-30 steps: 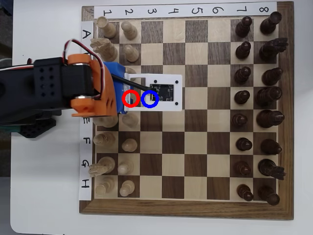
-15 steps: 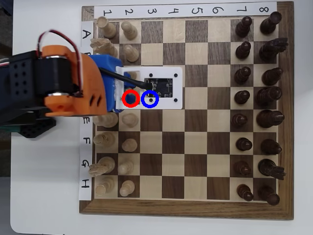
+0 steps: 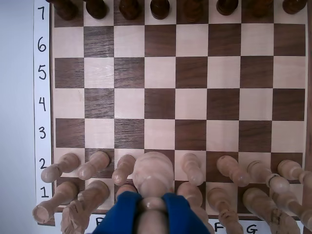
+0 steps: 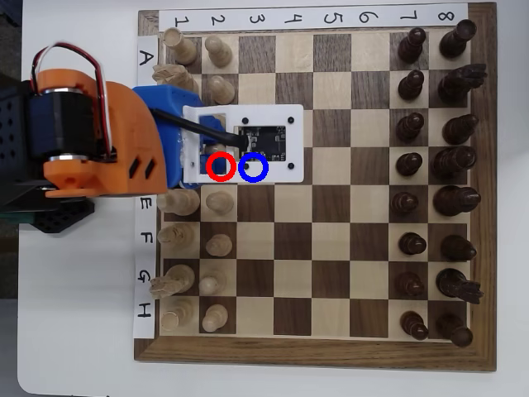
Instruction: Move the piece to destination
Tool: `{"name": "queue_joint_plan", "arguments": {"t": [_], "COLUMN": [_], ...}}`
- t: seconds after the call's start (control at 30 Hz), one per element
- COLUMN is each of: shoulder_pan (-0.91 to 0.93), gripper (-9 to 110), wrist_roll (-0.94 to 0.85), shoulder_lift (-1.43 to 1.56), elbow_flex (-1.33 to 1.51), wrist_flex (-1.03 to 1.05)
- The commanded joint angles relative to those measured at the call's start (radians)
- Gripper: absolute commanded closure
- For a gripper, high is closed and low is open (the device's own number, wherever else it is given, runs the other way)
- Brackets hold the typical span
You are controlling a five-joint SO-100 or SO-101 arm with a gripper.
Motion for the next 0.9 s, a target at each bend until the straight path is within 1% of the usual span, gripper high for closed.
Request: {"name": "queue_joint_plan", "arguments": {"t": [0.0, 0.23, 0.43, 0.67, 0.87], "shoulder_pan": [0.011, 0.011, 0.006, 0.0, -0.005], "gripper": [101, 101, 101, 101, 101], "wrist_roll": [0.328, 0.316, 0.334, 0.356, 0.371], "shoulder_lift": [-0.058, -0.202, -0.284, -0.307, -0.267], "elbow_flex": [-0.206, -0.192, -0.12, 0.044, 0.215], "wrist_flex": [-0.052, -0.152, -0.209, -0.316, -0.362]}}
